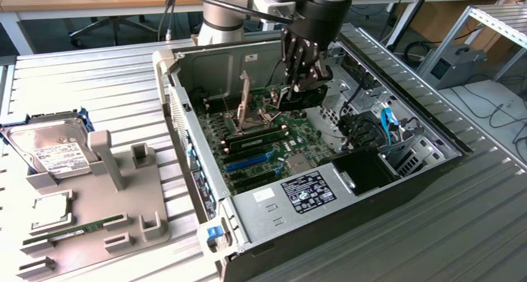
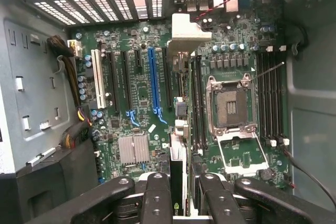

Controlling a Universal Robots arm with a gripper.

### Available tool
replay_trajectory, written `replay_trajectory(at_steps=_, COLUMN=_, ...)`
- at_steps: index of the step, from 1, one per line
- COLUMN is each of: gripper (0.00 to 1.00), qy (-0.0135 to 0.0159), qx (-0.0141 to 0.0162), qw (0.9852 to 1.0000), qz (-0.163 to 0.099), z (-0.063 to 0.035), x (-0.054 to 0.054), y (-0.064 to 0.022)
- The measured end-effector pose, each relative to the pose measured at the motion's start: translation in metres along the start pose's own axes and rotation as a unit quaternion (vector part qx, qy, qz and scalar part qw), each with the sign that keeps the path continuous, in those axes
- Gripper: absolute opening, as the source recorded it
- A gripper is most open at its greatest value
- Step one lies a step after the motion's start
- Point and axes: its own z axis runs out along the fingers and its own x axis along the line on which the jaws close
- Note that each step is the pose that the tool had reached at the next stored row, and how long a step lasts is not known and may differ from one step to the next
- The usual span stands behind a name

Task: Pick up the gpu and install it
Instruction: 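Insert the gpu into the slot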

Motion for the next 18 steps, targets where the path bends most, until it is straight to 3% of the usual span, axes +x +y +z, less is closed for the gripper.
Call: replay_trajectory(at_steps=18, gripper=0.26, qy=-0.0001, qx=-0.0006, qw=0.9998, qz=-0.021, z=0.0001, x=0.0000, y=0.0000)
